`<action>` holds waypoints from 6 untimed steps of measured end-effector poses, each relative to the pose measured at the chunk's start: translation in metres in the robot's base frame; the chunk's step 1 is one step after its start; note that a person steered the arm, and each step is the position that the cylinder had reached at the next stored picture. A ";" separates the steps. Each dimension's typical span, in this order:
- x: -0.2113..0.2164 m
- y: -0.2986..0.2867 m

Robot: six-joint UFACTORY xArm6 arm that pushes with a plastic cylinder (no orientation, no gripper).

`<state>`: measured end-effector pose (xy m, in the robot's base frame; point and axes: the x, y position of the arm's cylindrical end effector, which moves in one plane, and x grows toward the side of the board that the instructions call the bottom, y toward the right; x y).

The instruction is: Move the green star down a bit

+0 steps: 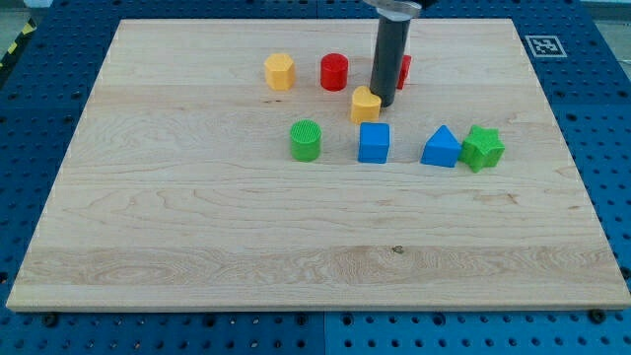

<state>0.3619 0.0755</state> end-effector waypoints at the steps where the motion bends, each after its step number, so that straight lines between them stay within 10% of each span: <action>1: 0.000 0.014; 6: 0.096 0.167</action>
